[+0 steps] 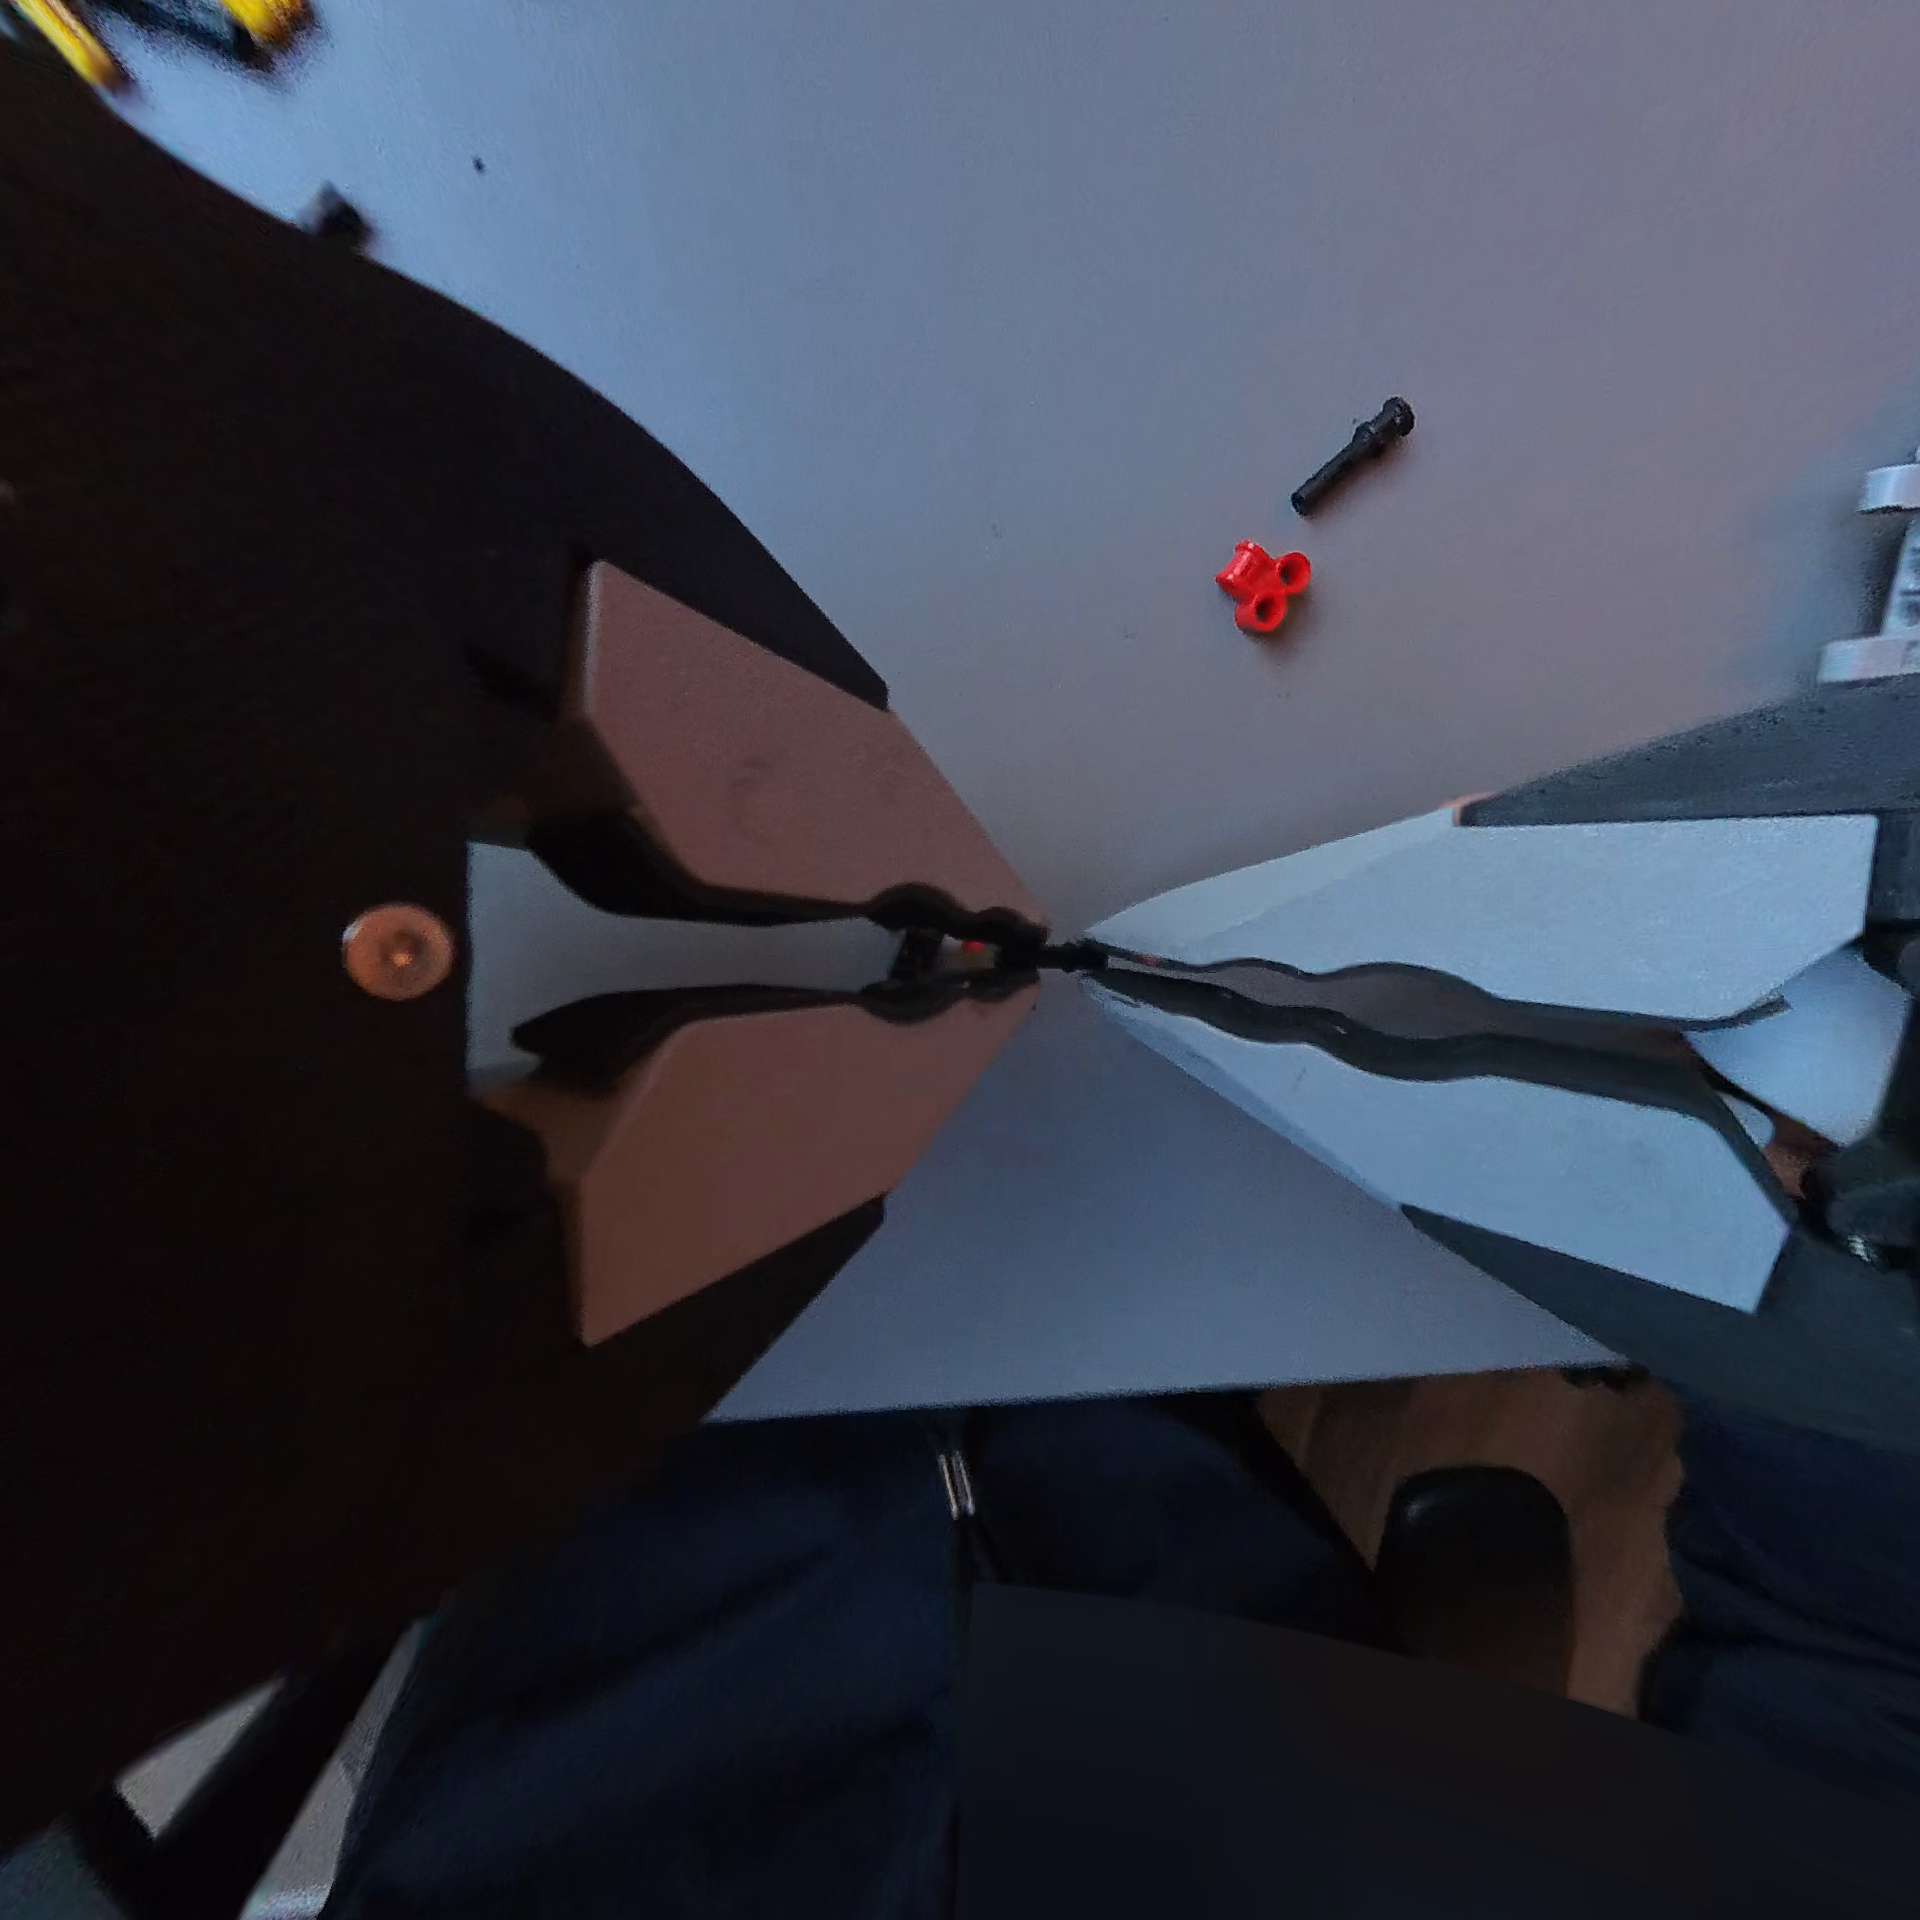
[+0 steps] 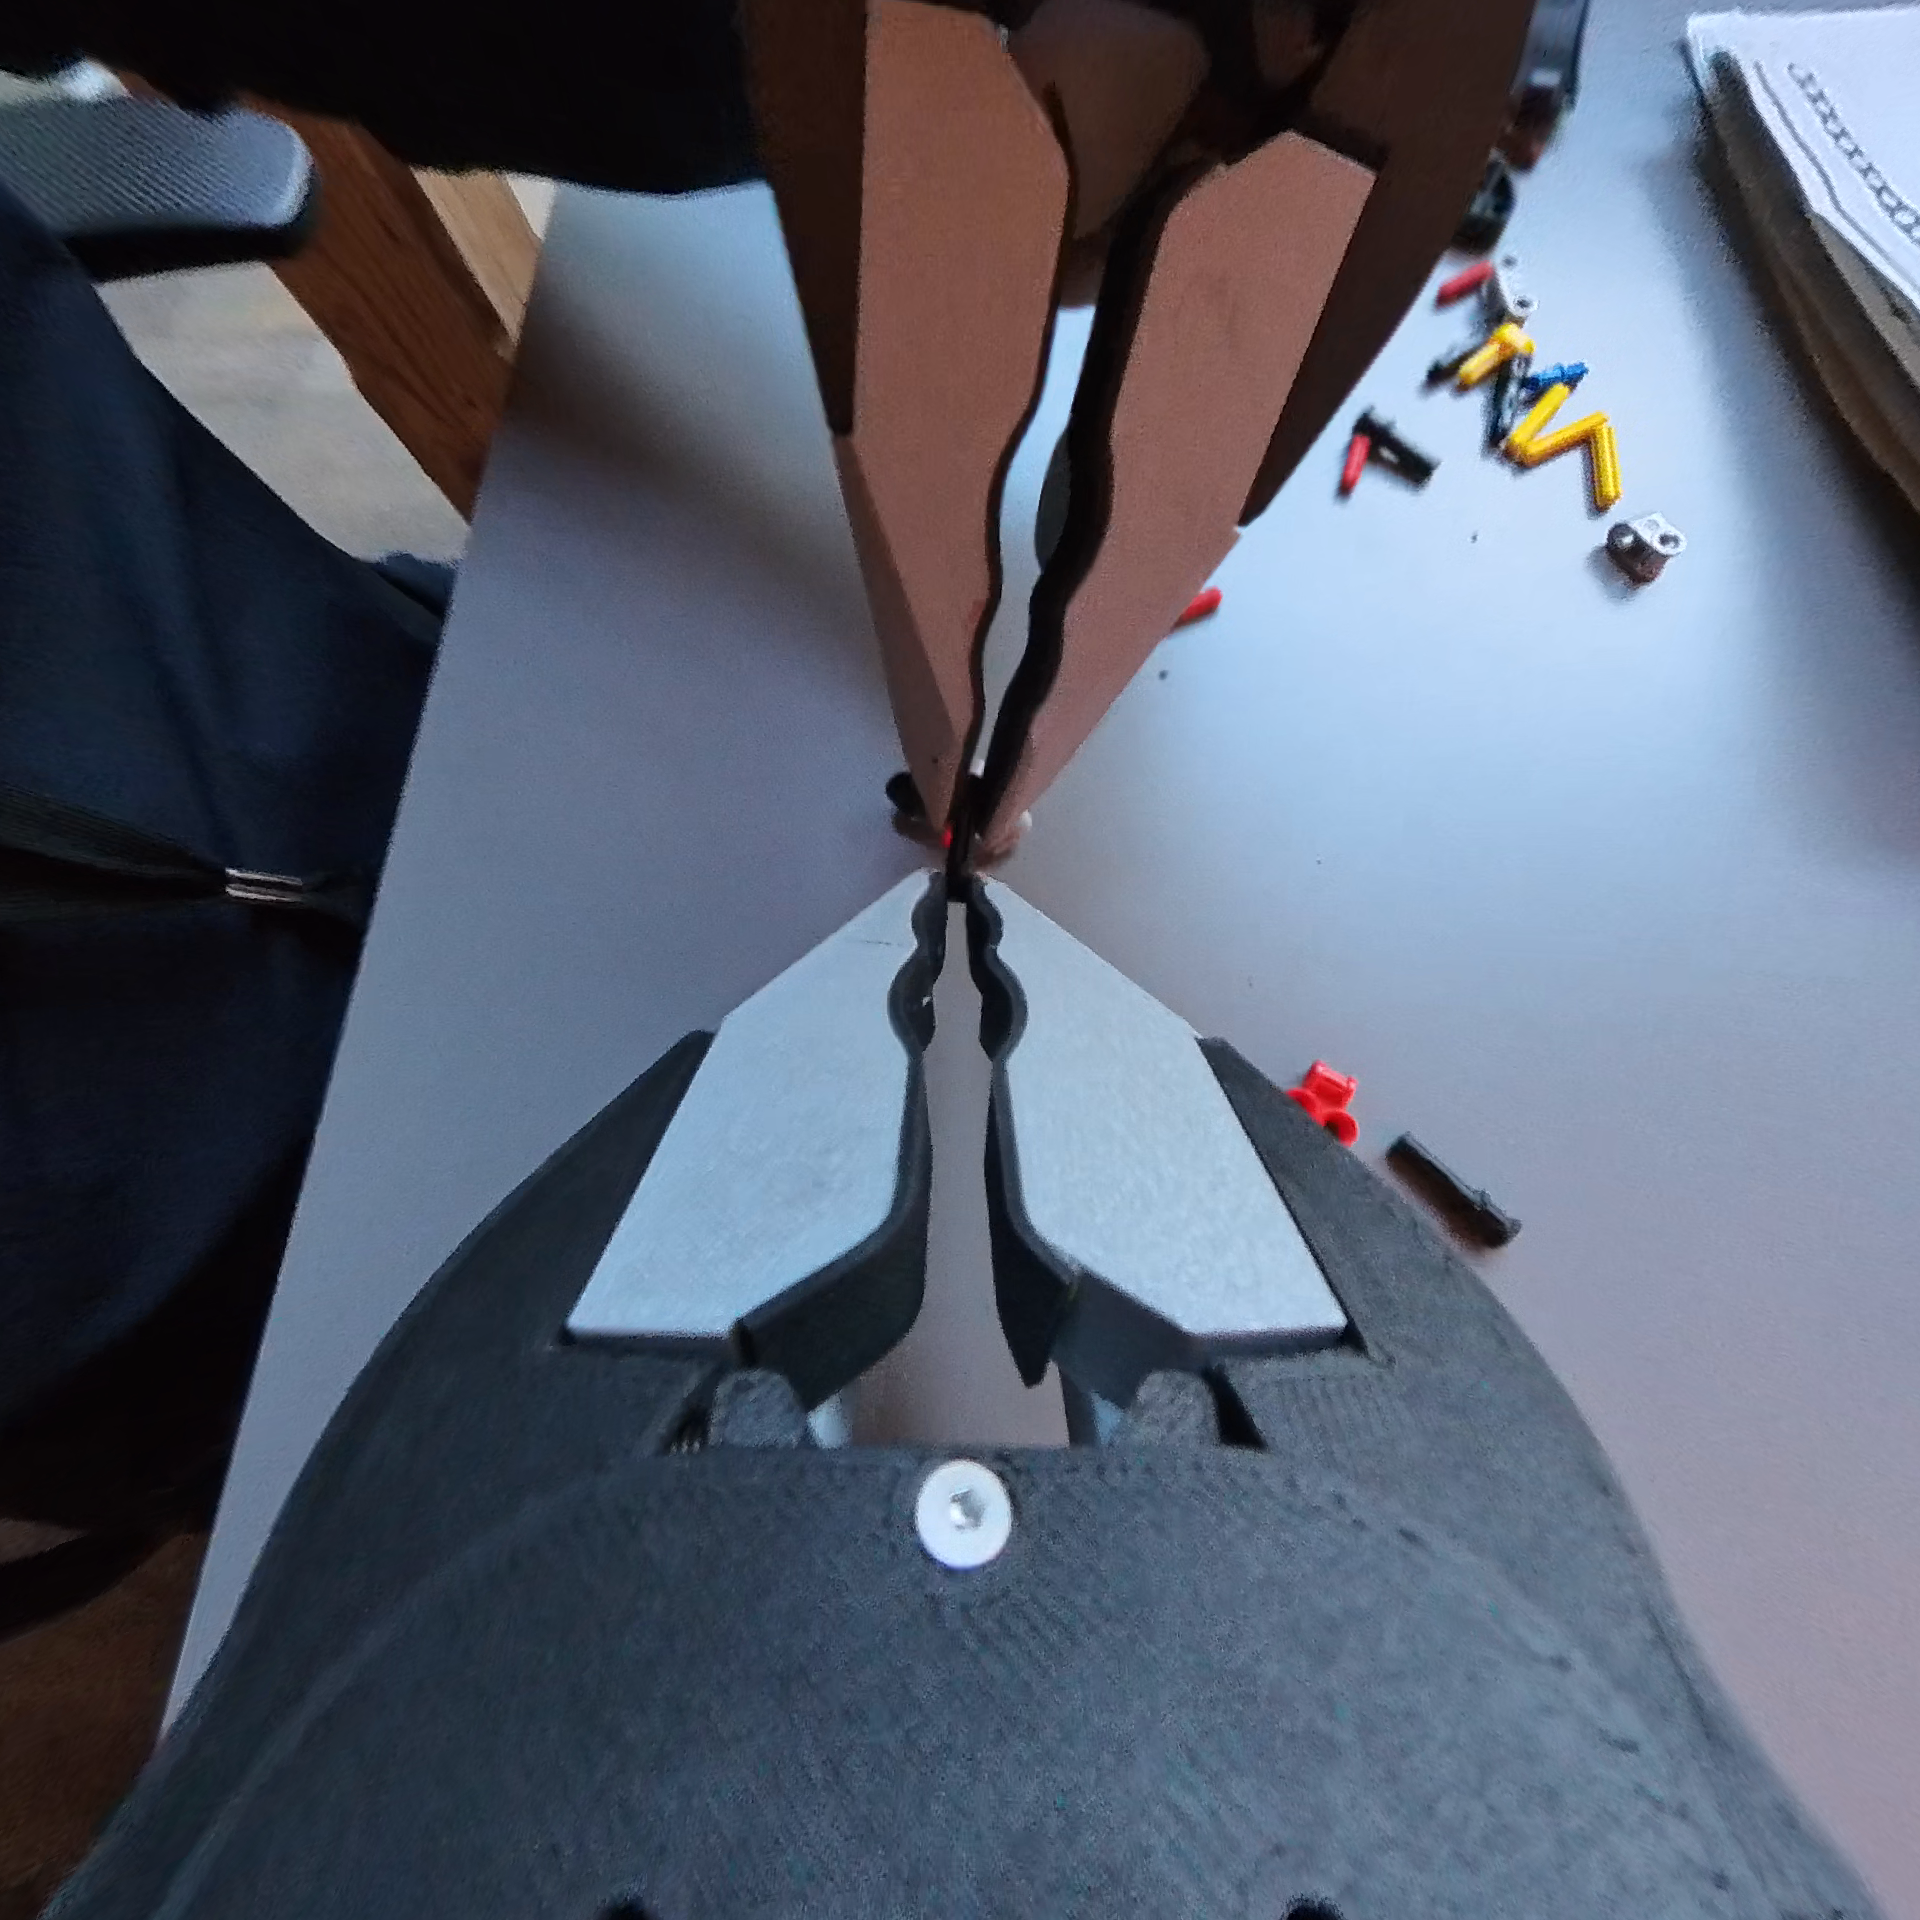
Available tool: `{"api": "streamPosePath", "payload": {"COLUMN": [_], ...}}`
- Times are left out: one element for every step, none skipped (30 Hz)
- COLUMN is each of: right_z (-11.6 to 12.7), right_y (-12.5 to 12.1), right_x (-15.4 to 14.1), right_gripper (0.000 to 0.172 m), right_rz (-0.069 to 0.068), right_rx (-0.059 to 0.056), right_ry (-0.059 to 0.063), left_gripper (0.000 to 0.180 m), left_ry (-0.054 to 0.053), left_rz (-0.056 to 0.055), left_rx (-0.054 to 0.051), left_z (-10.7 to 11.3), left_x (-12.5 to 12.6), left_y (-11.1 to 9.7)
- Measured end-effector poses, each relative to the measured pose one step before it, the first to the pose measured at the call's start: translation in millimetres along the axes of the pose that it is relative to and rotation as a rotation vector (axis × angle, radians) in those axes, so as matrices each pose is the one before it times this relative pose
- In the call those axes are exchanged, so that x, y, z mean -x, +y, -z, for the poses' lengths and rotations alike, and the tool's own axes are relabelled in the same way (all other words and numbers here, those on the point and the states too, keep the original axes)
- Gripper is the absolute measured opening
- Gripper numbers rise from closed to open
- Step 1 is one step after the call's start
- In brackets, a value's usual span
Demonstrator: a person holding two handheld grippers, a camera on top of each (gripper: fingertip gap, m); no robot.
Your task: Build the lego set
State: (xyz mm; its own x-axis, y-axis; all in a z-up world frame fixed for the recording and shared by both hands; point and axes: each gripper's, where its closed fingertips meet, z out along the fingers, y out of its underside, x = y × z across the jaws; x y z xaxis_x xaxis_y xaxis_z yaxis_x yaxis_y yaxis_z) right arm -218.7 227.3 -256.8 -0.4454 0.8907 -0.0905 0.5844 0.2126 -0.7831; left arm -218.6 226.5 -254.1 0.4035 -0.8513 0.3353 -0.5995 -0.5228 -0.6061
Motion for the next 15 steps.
{"api": "streamPosePath", "payload": {"right_z": [2.28,1.95,1.55,0.95,0.41,0.32,0.41,0.59,0.57,0.60,0.58,0.19,0.21,0.20,0.51], "right_y": [-2.86,-2.66,-2.14,-1.37,-1.21,-1.70,-2.12,-2.19,-2.01,-1.71,-1.66,-1.18,-0.40,-0.20,-0.13], "right_x": [1.38,0.96,0.45,0.02,0.13,-0.60,-1.21,-0.42,-0.51,-1.04,-1.00,-1.12,-1.58,-1.66,-1.20], "right_gripper": [0.001,0.001,0.002,0.003,0.002,0.002,0.000,0.000,0.000,0.000,0.000,0.000,0.000,0.001,0.001], "right_rz": [0.0027,0.0138,0.0238,0.0315,0.0340,0.0318,0.0275,0.0204,0.0106,0.0055,0.0046,0.0023,-0.0026,-0.0069,-0.0053], "right_rx": [-0.0250,-0.0223,-0.0168,-0.0100,-0.0065,-0.0059,-0.0063,-0.0065,-0.0055,-0.0061,-0.0081,-0.0091,-0.0067,-0.0042,-0.0039], "right_ry": [-0.0140,-0.0050,0.0046,0.0128,0.0164,0.0233,0.0265,0.0180,0.0132,0.0133,0.0113,0.0085,0.0070,0.0063,0.0031], "left_gripper": [0.001,0.002,0.002,0.002,0.002,0.002,0.002,0.002,0.002,0.002,0.002,0.002,0.002,0.002,0.002], "left_ry": [0.0349,0.0338,0.0273,0.0277,0.0267,0.0199,0.0203,0.0162,0.0109,0.0084,0.0088,0.0056,0.0022,0.0025,0.0038], "left_rz": [0.0352,0.0387,0.0380,0.0373,0.0296,0.0240,0.0192,0.0111,0.0088,0.0104,0.0101,0.0087,0.0070,0.0047,0.0040], "left_rx": [-0.0266,-0.0270,-0.0243,-0.0190,-0.0190,-0.0195,-0.0158,-0.0149,-0.0144,-0.0138,-0.0132,-0.0127,-0.0107,-0.0102,-0.0095], "left_z": [2.45,2.46,2.23,2.00,1.86,1.78,1.35,1.36,1.30,1.36,1.30,1.22,0.83,0.43,0.13], "left_x": [-1.92,-1.50,-0.79,-1.16,-1.60,-1.13,-1.61,-1.61,-0.94,-0.36,-0.39,0.24,0.79,0.67,0.49], "left_y": [-1.76,-1.75,-1.26,-0.73,-1.02,-1.13,-0.94,-0.87,-0.92,-0.93,-1.17,-1.18,-0.98,-1.02,-0.84]}}
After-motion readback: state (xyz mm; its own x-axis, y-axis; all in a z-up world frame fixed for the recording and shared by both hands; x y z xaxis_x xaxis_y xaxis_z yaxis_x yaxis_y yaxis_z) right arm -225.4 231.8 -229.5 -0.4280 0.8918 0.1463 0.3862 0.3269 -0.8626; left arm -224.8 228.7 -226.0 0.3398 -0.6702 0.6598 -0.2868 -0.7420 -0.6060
